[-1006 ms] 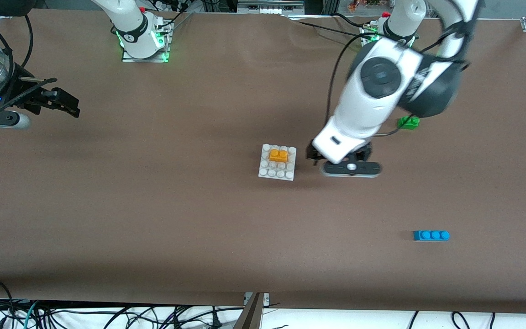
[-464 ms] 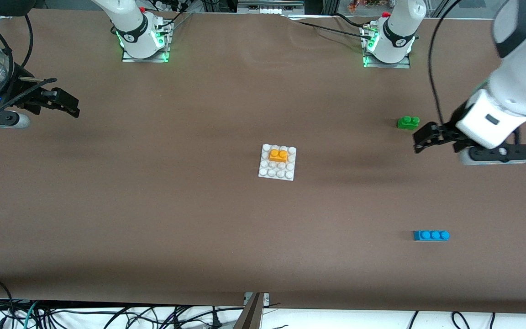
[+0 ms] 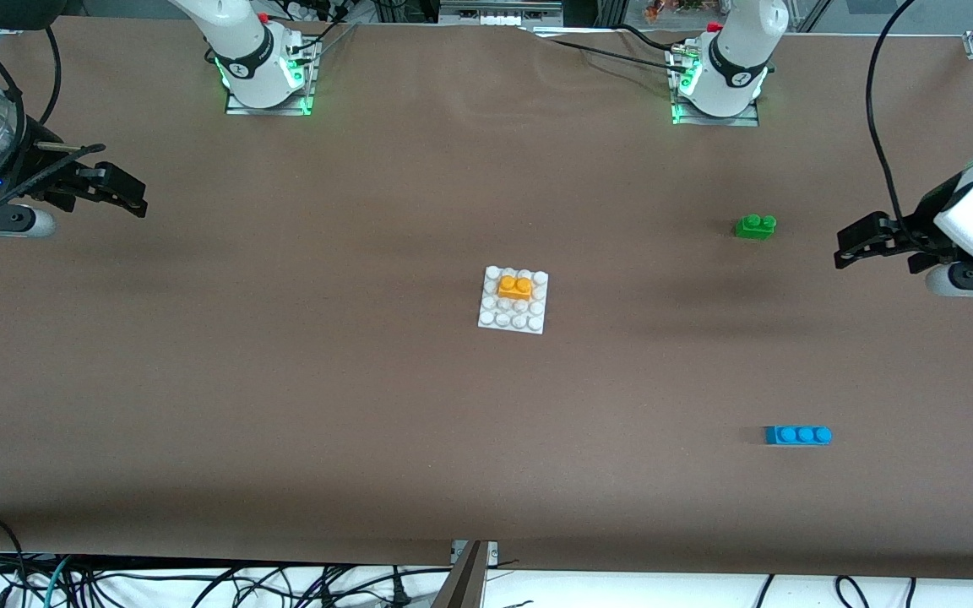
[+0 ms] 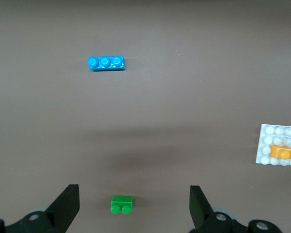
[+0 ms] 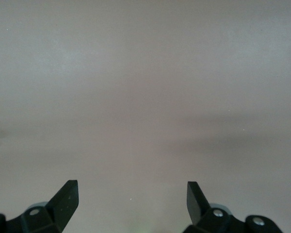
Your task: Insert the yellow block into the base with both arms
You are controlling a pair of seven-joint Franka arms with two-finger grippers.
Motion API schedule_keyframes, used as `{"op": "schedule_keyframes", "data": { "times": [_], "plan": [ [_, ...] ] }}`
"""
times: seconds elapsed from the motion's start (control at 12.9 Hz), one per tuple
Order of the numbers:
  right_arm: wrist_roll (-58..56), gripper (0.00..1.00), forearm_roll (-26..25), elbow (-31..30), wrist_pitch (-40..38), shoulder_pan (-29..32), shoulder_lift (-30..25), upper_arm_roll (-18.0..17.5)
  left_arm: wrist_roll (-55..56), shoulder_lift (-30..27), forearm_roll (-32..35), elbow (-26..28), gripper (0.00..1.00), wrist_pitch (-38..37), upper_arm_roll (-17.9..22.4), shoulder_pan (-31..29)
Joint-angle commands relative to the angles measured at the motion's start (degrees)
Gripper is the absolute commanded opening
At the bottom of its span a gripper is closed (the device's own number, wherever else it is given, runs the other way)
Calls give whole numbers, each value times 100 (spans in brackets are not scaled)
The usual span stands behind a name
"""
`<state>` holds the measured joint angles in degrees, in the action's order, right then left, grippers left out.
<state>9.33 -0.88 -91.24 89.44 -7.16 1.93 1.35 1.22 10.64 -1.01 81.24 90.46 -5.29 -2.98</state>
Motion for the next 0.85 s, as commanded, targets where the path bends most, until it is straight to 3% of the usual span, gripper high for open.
{"op": "schedule_keyframes", "data": {
  "times": [0.0, 0.23, 0.77],
  "plan": [
    [42, 99, 35, 115, -32, 12, 27, -3, -166, -107, -22, 147, 100, -37, -51, -203],
    [25, 99, 254, 115, -32, 21, 27, 32, -131, -19, -22, 68, 100, -55, -42, -203],
    [25, 99, 255, 115, -41, 21, 27, 32, -139, 16, -4, 67, 100, -64, -51, -141]
  ]
}}
